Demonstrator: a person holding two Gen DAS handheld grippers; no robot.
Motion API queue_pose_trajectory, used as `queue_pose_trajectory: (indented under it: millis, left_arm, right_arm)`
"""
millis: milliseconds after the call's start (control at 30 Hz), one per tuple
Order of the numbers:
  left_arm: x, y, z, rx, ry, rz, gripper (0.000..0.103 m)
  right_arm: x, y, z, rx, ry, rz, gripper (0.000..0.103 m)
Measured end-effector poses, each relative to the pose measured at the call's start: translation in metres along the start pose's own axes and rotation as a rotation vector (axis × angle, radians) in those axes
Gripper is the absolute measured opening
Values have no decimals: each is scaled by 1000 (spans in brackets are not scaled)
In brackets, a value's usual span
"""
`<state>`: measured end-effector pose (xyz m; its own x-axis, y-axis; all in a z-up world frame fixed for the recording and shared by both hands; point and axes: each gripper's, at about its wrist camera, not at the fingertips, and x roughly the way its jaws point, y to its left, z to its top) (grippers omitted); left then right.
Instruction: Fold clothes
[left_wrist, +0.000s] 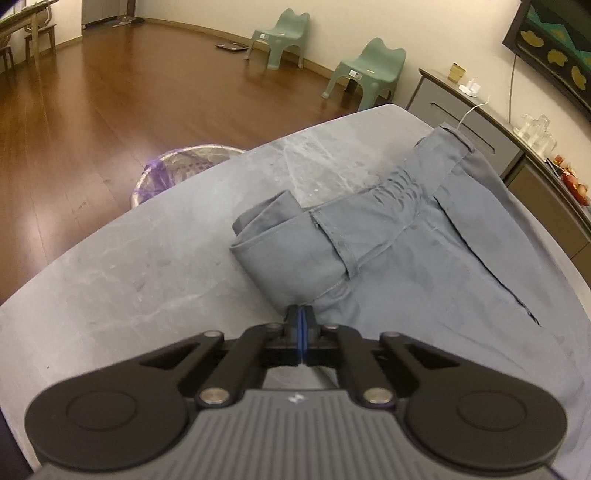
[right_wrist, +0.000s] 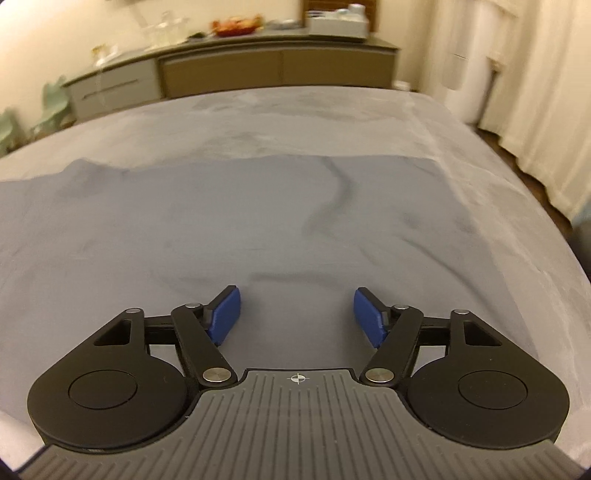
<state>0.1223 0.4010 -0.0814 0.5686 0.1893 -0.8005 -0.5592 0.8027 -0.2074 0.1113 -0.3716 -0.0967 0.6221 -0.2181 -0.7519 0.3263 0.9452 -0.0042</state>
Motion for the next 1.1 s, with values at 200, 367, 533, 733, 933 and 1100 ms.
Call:
queue_pose_trajectory:
  millis: [200,367,533,733,933,1100]
  left_arm:
    - [-70,-21,-18,87,-265,100,46]
    - [-98,-57,-32,161,-329,-2,50]
    - [-105,-105,-45,247,-306,-114,50]
    - [-107,-175,-93,457,-257,-248,50]
    - [-126,-240,-139,519,-167,-459,50]
    - [-149,-293,-162,512,-145,-604,50]
  right_arm:
    - [-56,-115,-9,413,-177,5,76]
    - [-44,-158,-31,467,-69,2,76]
    - [-32,-140,-43,323,-61,-26,71]
    - [-29,-99,-45,139,-77,-54,20]
    - [-54,-64,-40,28,-215,-85,12]
    - [-96,27,-47,-260,-415,-33,12]
